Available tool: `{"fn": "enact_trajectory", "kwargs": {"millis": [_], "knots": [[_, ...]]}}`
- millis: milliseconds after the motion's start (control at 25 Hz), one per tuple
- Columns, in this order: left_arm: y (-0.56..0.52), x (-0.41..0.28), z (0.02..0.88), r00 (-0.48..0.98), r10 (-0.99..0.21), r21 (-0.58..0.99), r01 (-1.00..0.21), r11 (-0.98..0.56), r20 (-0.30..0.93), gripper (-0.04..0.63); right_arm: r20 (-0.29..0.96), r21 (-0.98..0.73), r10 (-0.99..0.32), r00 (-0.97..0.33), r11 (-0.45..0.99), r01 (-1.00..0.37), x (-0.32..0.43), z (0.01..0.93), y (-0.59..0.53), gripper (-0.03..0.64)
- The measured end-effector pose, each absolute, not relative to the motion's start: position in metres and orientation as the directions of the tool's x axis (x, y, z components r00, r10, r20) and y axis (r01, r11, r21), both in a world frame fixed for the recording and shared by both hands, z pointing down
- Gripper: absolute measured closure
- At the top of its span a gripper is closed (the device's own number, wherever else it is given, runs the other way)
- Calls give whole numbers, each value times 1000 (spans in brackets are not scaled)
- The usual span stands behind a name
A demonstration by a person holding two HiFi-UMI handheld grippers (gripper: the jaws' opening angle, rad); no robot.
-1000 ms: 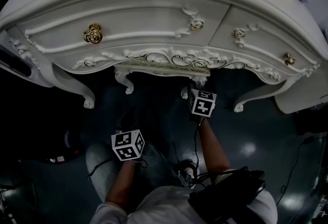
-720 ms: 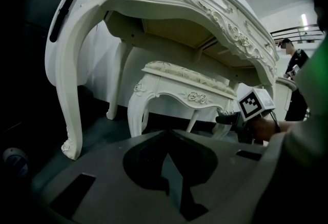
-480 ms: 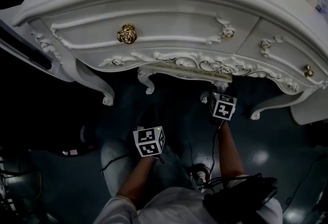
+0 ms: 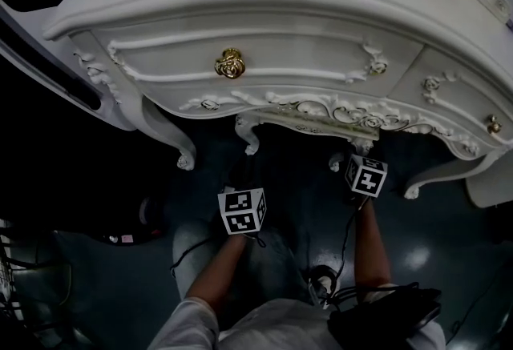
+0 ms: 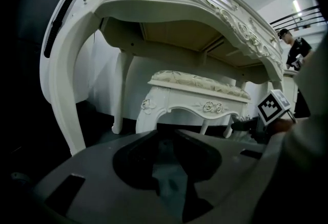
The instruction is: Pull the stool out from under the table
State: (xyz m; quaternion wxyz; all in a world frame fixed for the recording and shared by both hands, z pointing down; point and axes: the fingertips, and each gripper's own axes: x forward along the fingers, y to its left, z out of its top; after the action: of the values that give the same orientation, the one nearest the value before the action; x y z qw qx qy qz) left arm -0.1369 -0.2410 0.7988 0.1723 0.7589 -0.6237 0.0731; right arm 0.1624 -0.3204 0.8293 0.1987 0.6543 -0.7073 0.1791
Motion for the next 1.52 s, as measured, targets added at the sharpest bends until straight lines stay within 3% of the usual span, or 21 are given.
{"fn": "enact_trajectory", "kwargs": {"millis": [80,280,360,960,1120,1520], "knots": [[-249,-140,794,214,-924,157,-973,-171,316,505,514,0,-855,-70,82,-997,163,830,-321,351],[-271,-155,790,184,-941,142,-979,-149,284,371,504,-27,-860,-85,83,-996,162,830,-321,350],[-280,-161,793,171,-941,123,-982,-141,293,347,511,-33,-855,-87,81,-996,162,831,-320,351],[-344,-165,832,230,-878,-85,-953,-290,421,322,600,-97,-794,-97,49,-994,166,857,-324,356],[-353,-161,841,225,-861,-141,-937,-320,455,324,567,-87,-819,-93,53,-995,164,849,-326,357],[-359,-158,851,285,-846,-21,-944,-329,451,344,520,-25,-852,-58,53,-998,165,847,-329,374]]}}
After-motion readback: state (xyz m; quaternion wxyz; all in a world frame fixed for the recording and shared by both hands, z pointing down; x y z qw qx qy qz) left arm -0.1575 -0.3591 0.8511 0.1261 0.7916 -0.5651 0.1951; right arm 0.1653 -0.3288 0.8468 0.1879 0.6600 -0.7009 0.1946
